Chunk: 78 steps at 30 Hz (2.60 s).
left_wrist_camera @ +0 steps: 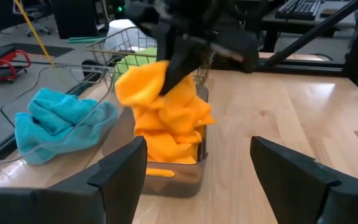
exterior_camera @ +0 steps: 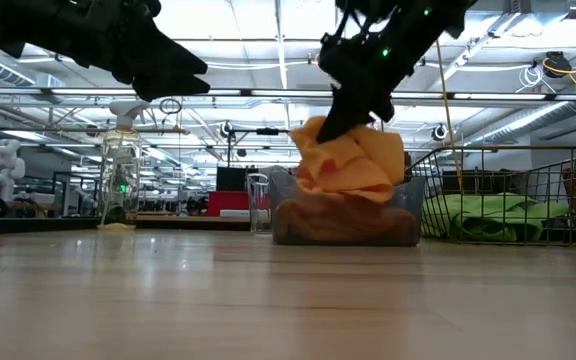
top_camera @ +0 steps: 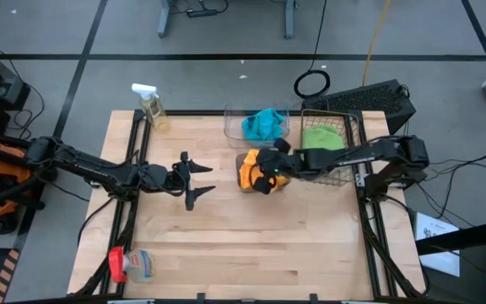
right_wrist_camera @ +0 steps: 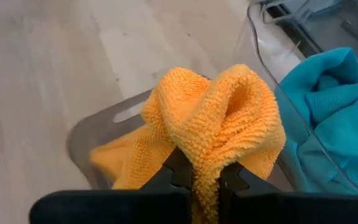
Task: Sort microfiber towel by color & place in baskets
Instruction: Put the orange towel into the black bin
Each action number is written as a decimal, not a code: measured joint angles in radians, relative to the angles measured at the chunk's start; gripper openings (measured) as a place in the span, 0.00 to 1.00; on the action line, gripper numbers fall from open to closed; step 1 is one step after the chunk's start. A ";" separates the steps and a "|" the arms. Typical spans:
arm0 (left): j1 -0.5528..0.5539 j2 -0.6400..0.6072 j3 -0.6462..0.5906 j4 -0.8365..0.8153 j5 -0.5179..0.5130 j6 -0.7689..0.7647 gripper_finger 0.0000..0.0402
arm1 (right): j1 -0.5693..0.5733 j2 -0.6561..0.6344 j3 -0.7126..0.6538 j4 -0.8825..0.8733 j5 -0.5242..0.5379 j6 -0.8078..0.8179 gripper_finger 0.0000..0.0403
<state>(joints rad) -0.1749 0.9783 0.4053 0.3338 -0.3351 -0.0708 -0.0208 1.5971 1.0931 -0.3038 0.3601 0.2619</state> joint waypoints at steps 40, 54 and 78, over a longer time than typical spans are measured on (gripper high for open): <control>0.000 0.000 0.001 -0.014 0.015 0.000 0.72 | -0.048 0.154 0.065 -0.110 -0.079 0.255 0.49; 0.000 0.000 0.002 -0.011 0.016 0.000 0.72 | -0.023 0.014 0.091 -0.203 -0.079 0.269 0.72; 0.000 0.000 0.002 -0.010 0.016 -0.002 0.72 | -0.016 -0.032 0.247 -0.375 -0.023 0.135 0.73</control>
<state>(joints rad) -0.1752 0.9787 0.4072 0.3237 -0.3190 -0.0723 -0.0371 1.5650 1.3399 -0.6788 0.3375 0.3967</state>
